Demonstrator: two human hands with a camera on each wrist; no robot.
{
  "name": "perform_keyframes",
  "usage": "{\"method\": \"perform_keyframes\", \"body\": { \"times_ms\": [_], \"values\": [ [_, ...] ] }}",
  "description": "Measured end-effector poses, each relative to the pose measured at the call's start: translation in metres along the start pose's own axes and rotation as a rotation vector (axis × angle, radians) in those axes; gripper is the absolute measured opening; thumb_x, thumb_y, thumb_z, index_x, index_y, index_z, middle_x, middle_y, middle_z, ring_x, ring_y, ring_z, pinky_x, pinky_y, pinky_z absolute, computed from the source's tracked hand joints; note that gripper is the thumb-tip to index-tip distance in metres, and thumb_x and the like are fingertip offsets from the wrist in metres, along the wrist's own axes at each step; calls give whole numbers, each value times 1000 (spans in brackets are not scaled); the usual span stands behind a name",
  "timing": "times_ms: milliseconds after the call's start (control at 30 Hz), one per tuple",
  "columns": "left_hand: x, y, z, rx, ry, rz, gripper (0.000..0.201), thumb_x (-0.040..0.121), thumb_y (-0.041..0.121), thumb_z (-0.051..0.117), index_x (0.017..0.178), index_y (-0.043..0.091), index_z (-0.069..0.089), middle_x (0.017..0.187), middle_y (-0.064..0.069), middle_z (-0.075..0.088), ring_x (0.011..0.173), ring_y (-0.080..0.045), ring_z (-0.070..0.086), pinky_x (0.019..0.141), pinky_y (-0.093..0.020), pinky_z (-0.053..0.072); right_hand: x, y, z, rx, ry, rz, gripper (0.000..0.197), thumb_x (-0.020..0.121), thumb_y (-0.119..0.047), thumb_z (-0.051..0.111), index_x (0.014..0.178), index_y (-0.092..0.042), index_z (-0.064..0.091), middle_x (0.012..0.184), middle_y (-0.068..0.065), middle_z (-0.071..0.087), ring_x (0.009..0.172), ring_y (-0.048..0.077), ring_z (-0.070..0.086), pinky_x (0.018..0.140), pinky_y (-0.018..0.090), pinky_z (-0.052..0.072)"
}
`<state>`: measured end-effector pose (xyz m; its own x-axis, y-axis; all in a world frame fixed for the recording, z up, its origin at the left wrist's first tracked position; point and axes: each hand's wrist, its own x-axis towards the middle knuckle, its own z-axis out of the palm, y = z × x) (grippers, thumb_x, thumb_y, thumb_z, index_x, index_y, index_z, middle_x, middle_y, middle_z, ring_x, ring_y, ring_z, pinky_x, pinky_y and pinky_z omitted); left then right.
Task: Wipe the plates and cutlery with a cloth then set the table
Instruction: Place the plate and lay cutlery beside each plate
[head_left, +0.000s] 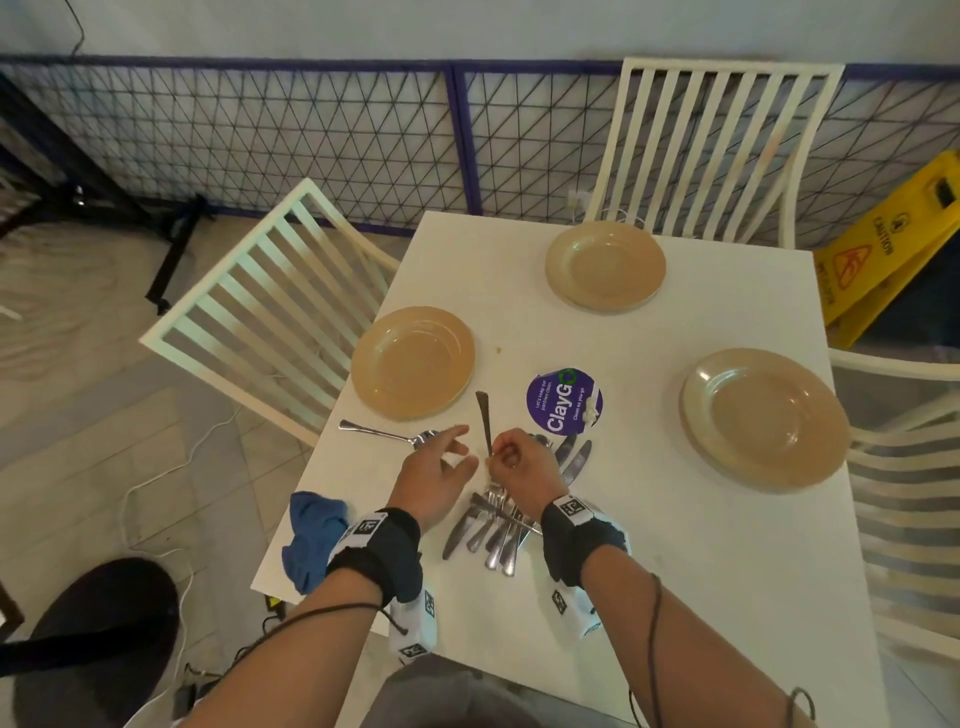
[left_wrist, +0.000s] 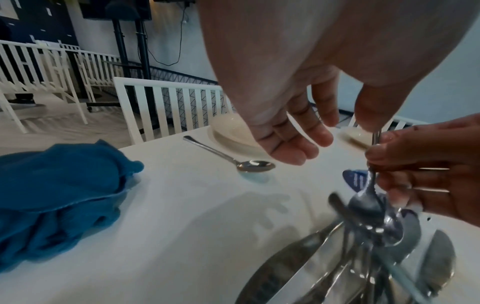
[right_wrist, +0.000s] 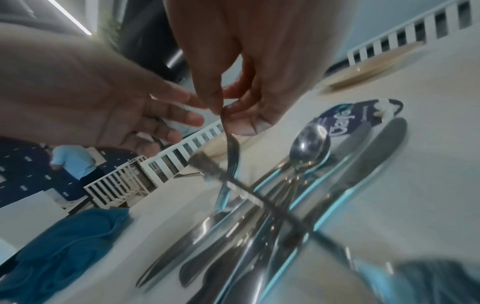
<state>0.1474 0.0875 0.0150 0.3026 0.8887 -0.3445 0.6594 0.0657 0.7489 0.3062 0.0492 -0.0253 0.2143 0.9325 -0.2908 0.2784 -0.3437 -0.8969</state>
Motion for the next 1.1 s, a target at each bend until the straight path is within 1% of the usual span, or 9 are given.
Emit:
{"method": "perform_keyframes", "body": {
  "times_ms": [100, 233, 300, 367, 500, 600, 733, 900, 1100],
  "values": [
    [2, 29, -12, -115, 59, 77, 43, 98, 33, 65, 139, 33, 54, 114, 11, 65, 95, -15, 63, 85, -20, 48, 5, -13, -9, -35, -6, -132, 16, 86, -10, 70, 91, -21, 59, 76, -8, 62, 67, 8, 57, 66, 14, 47],
    [8, 60, -35, -193, 108, 135, 23, 97, 35, 66, 117, 26, 69, 103, 7, 71, 94, -19, 66, 85, -43, 59, 13, -34, -19, -78, -31, -272, 19, 86, -9, 70, 92, -21, 57, 79, -7, 63, 72, 13, 61, 70, 23, 51],
    [11, 72, -48, -211, 110, 166, 12, 97, 31, 67, 105, 24, 72, 98, -3, 72, 92, -27, 67, 79, -46, 59, 17, -44, -25, -57, -43, -314, 19, 87, -8, 69, 93, -21, 56, 81, -4, 64, 71, 12, 62, 70, 23, 52],
    [16, 81, -60, -239, 110, 201, 5, 97, 23, 67, 99, 20, 70, 94, -3, 72, 88, -27, 68, 79, -43, 60, 20, -54, -30, -7, -62, -313, 18, 89, -8, 67, 94, -21, 56, 83, -5, 63, 72, 9, 60, 70, 20, 51],
    [31, 87, -85, -394, 161, 186, 13, 98, 6, 63, 110, 4, 60, 93, -10, 66, 80, -23, 69, 79, -38, 61, 36, -62, -39, 54, -97, -187, 8, 92, -21, 68, 91, -24, 61, 86, -10, 64, 70, 3, 59, 65, 13, 47],
    [46, 81, -107, -534, 200, 114, 24, 98, 1, 60, 121, 3, 53, 98, -15, 66, 80, -26, 69, 75, -31, 63, 51, -58, -43, 137, -103, -57, 4, 91, -19, 70, 92, -22, 67, 89, 0, 68, 71, 12, 63, 68, 24, 54],
    [78, 62, -134, -591, 185, 24, 34, 97, -3, 60, 128, 8, 51, 95, -14, 68, 83, -27, 71, 79, -33, 64, 66, -61, -46, 469, -115, 203, 11, 95, -4, 63, 104, -9, 68, 87, 7, 67, 70, 19, 68, 69, 34, 61],
    [131, 37, -155, -687, 112, -106, 17, 98, -6, 56, 111, 5, 57, 99, -25, 67, 77, -22, 74, 76, -28, 64, 103, -80, -37, 660, -157, 338, 24, 96, -15, 66, 118, -6, 64, 99, 9, 66, 84, 34, 70, 77, 45, 62],
    [202, 24, -173, -570, 42, -151, 14, 96, -3, 63, 110, 0, 62, 90, -17, 69, 73, -20, 73, 75, -24, 63, 173, -97, -28, 551, 168, 311, 6, 89, 4, 68, 88, -3, 70, 76, 15, 64, 59, 23, 63, 65, 32, 59]
  ]
}}
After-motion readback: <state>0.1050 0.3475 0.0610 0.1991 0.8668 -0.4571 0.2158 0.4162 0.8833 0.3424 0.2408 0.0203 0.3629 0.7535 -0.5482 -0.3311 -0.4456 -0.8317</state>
